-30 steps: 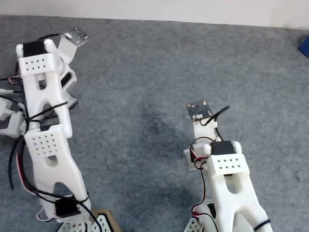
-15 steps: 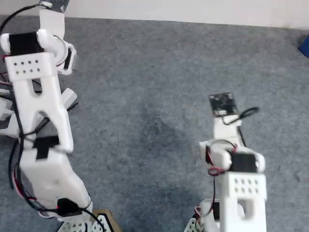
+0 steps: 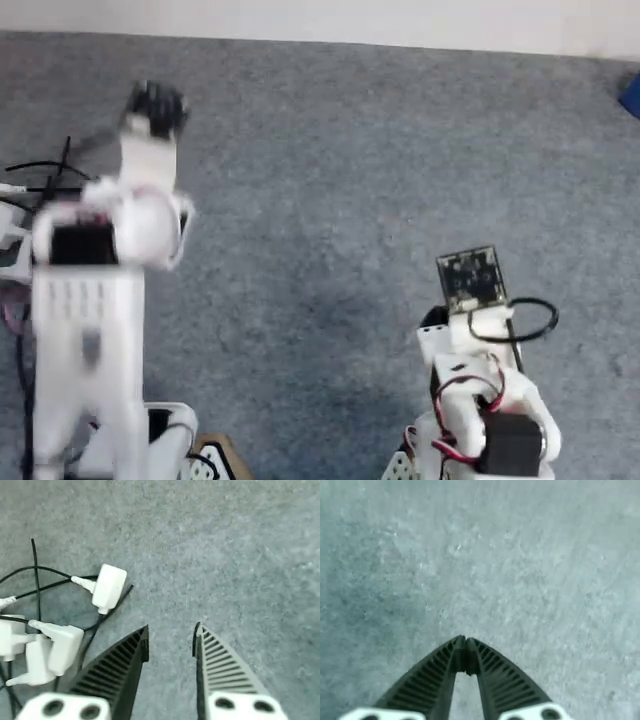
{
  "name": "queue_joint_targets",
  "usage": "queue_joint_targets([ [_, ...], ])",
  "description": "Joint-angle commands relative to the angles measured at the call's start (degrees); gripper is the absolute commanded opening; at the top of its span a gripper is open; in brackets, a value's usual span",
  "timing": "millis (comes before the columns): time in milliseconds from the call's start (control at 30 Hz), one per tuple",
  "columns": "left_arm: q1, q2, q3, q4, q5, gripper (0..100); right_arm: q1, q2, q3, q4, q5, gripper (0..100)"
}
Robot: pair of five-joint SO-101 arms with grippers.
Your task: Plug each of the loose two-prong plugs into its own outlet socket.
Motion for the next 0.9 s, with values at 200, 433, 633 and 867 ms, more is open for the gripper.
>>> queue_joint_targets([
  [200, 0.7, -49.5, 41.5, -12.4, 0.2, 15, 1.0, -7.8, 13.7, -8.0, 0.3, 0.5],
  [433, 0.4, -61.3, 53.1, -10.7, 0.2, 15, 1.3, -12.7, 27.3, -13.0, 0.3, 0.5],
  [633, 0.5, -60.4, 59.0, -10.7, 0.3, 15, 6.9, -12.7, 34.3, -18.5, 0.4, 0.5],
  [867, 0.6, -59.9, 67.2, -10.4, 0.2, 15, 14.0, -12.6, 40.1, -19.9, 0.5, 0.5],
])
